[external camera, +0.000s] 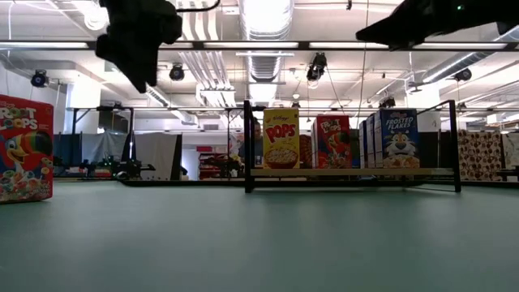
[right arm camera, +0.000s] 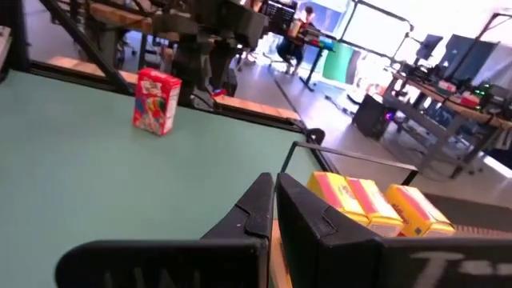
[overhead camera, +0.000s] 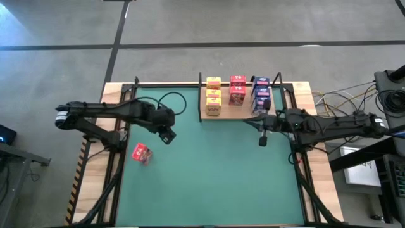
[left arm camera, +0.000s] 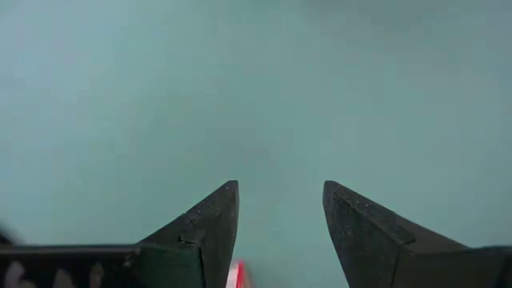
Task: Stack cereal on shelf
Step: Put the red cereal box on the shelf aligned with the other red cereal boxes
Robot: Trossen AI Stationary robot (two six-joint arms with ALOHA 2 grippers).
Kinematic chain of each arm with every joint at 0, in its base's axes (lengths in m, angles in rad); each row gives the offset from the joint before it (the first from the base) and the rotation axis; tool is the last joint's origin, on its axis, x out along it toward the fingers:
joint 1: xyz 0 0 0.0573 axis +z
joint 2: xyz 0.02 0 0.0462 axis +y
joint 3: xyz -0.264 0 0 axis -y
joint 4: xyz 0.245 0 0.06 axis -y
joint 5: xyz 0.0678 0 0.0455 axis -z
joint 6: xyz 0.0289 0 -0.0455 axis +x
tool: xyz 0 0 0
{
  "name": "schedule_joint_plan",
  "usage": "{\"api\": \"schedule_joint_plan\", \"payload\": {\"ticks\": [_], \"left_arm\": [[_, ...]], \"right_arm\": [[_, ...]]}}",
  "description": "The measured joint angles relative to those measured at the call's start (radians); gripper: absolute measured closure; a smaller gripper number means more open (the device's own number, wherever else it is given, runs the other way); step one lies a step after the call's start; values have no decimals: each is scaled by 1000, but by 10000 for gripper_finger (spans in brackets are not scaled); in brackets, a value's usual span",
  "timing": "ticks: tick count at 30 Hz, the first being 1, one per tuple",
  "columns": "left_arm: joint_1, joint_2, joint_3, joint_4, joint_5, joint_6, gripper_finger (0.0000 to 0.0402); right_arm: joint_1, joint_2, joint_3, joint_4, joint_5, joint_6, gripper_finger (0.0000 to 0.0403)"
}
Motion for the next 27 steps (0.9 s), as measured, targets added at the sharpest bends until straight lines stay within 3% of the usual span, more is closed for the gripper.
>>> {"api": "schedule_joint_plan", "payload": {"ticks": [5,11,16,27], "left_arm": [[3,97,128,-171,54,-96,222],[-67,132,170,-263,116,-239,177],[-186,111,144,-355,80,-388,151],[-463,-25,3,-373,-6,-737,148]], "right_arm": [[0,-70,-27,-17,-8,6,394],[0,-136,-72,-18,-8,-29,394],[0,-169,-83,-16,-9,-30,394],[0,-177,-86,-15,-9,-26,394]]}}
